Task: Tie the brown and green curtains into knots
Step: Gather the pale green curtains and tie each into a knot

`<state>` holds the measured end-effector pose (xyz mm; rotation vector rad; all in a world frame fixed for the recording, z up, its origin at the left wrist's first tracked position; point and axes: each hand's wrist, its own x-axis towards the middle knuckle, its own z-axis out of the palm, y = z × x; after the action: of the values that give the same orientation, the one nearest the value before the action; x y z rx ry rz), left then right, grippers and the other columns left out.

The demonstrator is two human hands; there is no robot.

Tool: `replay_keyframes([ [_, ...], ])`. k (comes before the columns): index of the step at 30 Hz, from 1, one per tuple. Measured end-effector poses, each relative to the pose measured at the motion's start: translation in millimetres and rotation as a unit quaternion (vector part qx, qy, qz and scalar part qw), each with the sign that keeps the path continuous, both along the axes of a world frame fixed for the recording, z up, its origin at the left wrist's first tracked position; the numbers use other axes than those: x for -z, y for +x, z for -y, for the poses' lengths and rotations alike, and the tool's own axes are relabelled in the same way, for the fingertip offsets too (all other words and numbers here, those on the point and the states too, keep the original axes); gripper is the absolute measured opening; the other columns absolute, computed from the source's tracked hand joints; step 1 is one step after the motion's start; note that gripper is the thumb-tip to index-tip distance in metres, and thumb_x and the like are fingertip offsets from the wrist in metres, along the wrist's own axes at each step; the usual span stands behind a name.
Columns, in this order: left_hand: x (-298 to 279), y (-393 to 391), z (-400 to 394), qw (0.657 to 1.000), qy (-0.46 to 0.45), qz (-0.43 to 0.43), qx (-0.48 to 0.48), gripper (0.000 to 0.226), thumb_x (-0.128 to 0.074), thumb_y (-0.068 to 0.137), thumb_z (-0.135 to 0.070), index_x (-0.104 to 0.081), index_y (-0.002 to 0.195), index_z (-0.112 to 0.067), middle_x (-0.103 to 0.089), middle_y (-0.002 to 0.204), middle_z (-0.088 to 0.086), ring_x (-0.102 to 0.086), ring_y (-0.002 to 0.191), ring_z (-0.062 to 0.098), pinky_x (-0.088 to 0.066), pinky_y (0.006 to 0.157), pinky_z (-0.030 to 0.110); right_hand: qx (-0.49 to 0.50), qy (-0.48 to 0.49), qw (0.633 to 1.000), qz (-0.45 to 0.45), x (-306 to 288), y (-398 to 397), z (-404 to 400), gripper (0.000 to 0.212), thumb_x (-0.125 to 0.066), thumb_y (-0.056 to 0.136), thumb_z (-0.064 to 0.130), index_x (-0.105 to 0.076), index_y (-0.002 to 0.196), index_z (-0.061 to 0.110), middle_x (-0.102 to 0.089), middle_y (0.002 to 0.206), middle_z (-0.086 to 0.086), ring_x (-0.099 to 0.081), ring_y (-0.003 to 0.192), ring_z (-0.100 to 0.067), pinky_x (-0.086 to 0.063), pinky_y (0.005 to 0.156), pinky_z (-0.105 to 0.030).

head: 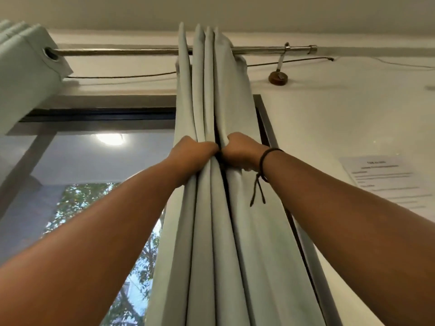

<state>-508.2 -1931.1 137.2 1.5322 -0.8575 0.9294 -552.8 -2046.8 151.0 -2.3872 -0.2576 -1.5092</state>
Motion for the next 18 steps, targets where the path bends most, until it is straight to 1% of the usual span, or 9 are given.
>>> replay_keyframes([
  [1,-0.8,1.3,3.8,1.000,0.005,-0.006,-0.003,0.056,-0.066,0.072,-0.034,-0.050,0.119,-0.007,-0.062,0.103,0.013,-0.063,0.087,0.029,-0.056,0.075,0.039,-0.040,0.034,0.999,-0.006,4.2,1.5,8.3,0.011,-0.055,0.090,0.017,-0.050,0.093,0.008,-0.050,0.069,-0.004,-0.044,0.054,-0.014,-0.035,0.037,-0.017],
  [3,2.8,1.7,14.9,0.999,0.022,-0.030,0.000,0.050,-0.068,0.077,-0.034,-0.043,0.114,-0.010,-0.058,0.092,0.009,-0.061,0.079,0.024,-0.051,0.059,0.031,-0.075,0.072,0.994,-0.029,11.5,8.0,24.6,0.008,-0.051,0.092,0.016,-0.050,0.090,0.008,-0.046,0.063,-0.005,-0.039,0.048,-0.013,-0.029,0.032,-0.013],
  [5,5.3,-0.4,20.4,0.998,0.037,-0.050,0.012,0.049,-0.065,0.081,-0.038,-0.040,0.114,-0.013,-0.056,0.088,0.008,-0.059,0.073,0.022,-0.045,0.052,0.028,-0.107,0.086,0.989,-0.047,15.3,11.8,25.1,0.013,-0.043,0.094,0.014,-0.055,0.097,0.007,-0.053,0.071,-0.009,-0.047,0.054,-0.018,-0.040,0.039,-0.019],
  [7,5.7,-1.3,33.7,0.997,0.031,-0.056,0.031,0.049,-0.058,0.084,-0.041,-0.046,0.118,-0.007,-0.062,0.092,0.012,-0.062,0.071,0.023,-0.046,0.052,0.027,-0.158,0.082,0.983,-0.033,15.7,14.6,27.0,0.027,-0.038,0.095,0.012,-0.058,0.110,0.003,-0.063,0.096,-0.018,-0.061,0.078,-0.030,-0.053,0.064,-0.035],
  [9,6.4,-0.8,51.1,0.997,-0.005,-0.047,0.055,0.051,-0.053,0.085,-0.040,-0.051,0.124,-0.008,-0.065,0.100,0.014,-0.065,0.078,0.026,-0.052,0.060,0.031,-0.187,0.084,0.979,-0.001,16.8,17.3,31.1,0.033,-0.036,0.096,0.011,-0.057,0.120,0.001,-0.062,0.115,-0.020,-0.059,0.101,-0.034,-0.049,0.083,-0.039],
  [11,8.8,4.4,68.4,0.997,-0.051,-0.026,0.057,0.044,-0.050,0.088,-0.039,-0.056,0.119,-0.009,-0.064,0.102,0.012,-0.064,0.089,0.029,-0.055,0.079,0.041,-0.219,0.088,0.971,0.029,23.1,21.4,41.3,0.027,-0.038,0.095,0.011,-0.061,0.109,0.006,-0.063,0.098,-0.013,-0.058,0.085,-0.028,-0.047,0.070,-0.033],
  [13,11.7,9.4,89.3,0.996,-0.082,0.004,0.034,0.028,-0.047,0.093,-0.038,-0.057,0.100,-0.013,-0.063,0.101,0.008,-0.061,0.098,0.030,-0.049,0.093,0.045,-0.220,0.101,0.968,0.061,29.9,28.1,58.3,0.019,-0.042,0.094,0.015,-0.058,0.085,0.012,-0.055,0.074,-0.004,-0.052,0.068,-0.022,-0.041,0.058,-0.030],
  [14,13.0,11.0,100.4,0.995,-0.095,0.018,0.014,0.025,-0.046,0.094,-0.038,-0.057,0.096,-0.016,-0.062,0.102,0.008,-0.060,0.102,0.031,-0.047,0.096,0.044,-0.206,0.098,0.971,0.078,33.2,31.5,68.1,0.020,-0.043,0.094,0.019,-0.055,0.079,0.014,-0.053,0.070,-0.002,-0.052,0.068,-0.023,-0.041,0.060,-0.031],
  [18,15.0,9.8,149.6,0.991,-0.128,0.034,-0.019,0.036,-0.049,0.094,-0.035,-0.059,0.119,-0.010,-0.063,0.118,0.014,-0.058,0.110,0.033,-0.045,0.096,0.039,-0.125,0.071,0.977,0.156,42.5,35.4,117.8,0.025,-0.042,0.095,0.024,-0.049,0.074,0.015,-0.062,0.085,-0.010,-0.056,0.083,-0.029,-0.033,0.063,-0.030],
])
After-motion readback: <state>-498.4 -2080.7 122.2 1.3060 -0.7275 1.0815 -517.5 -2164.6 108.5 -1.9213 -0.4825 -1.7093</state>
